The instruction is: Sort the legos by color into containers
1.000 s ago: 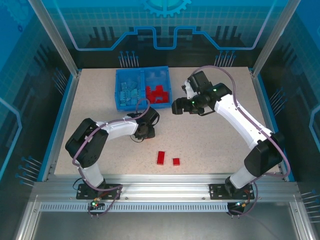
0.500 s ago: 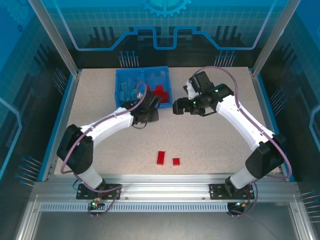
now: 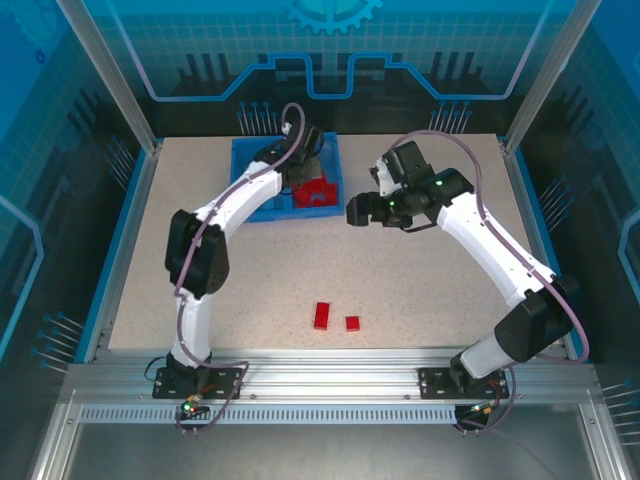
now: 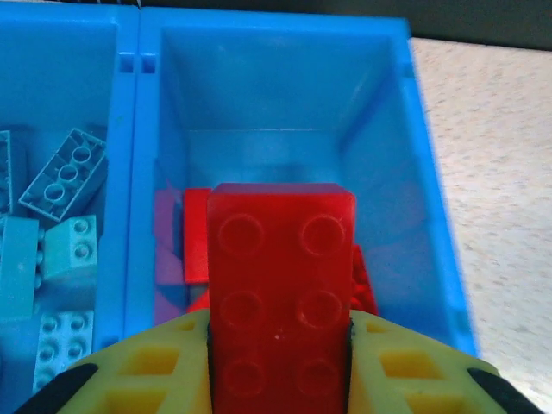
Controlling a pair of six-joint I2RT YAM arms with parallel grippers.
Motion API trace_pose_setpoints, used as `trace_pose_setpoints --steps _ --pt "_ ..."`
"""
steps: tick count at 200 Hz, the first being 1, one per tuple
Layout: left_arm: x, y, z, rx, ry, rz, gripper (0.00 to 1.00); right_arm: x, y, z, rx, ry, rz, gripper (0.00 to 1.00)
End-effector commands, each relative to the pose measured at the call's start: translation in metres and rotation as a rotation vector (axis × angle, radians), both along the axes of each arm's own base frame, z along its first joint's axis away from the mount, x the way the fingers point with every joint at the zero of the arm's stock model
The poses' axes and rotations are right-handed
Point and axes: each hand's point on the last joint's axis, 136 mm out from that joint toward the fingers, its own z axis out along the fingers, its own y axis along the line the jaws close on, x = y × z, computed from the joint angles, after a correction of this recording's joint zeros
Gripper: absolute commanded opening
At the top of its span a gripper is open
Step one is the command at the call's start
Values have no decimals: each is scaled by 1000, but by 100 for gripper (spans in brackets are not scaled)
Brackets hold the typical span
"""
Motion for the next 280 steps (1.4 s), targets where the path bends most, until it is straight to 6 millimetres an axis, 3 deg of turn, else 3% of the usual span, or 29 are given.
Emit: trace_pose_setpoints --steps 1,23,54,102,132,181,203,235,239,240,245,280 --pt "17 -2 1 56 6 -38 27 -7 -12 12 11 -16 -31 81" --pt "34 -5 -12 66 31 -38 33 -10 -16 15 6 -21 -34 82" --pt "49 -11 -14 65 35 -51 47 -13 -19 18 8 -25 -39 82" --pt "53 -17 2 49 12 -75 62 -16 -20 13 10 -15 -49 82" --pt "39 -22 29 15 13 -117 62 -20 -20 -2 -4 11 -34 82" --pt "-23 -54 101 -5 -25 -323 63 -51 -19 -51 -138 101 61 82" --pt "-58 -61 120 9 -61 -407 64 -74 -8 -74 -171 149 131 83" --pt "-113 -58 111 11 -79 -509 66 -114 10 -110 -250 197 272 83" --pt "-121 -57 121 0 -104 -524 67 -117 11 -114 -258 200 284 83" --pt "-124 -57 109 5 -80 -529 67 -119 12 -117 -263 203 292 83" --pt "-133 -55 114 -4 -97 -546 69 -123 12 -122 -277 210 307 83" --pt "-182 -31 78 -57 -92 -528 82 -154 22 -167 -358 281 441 84"
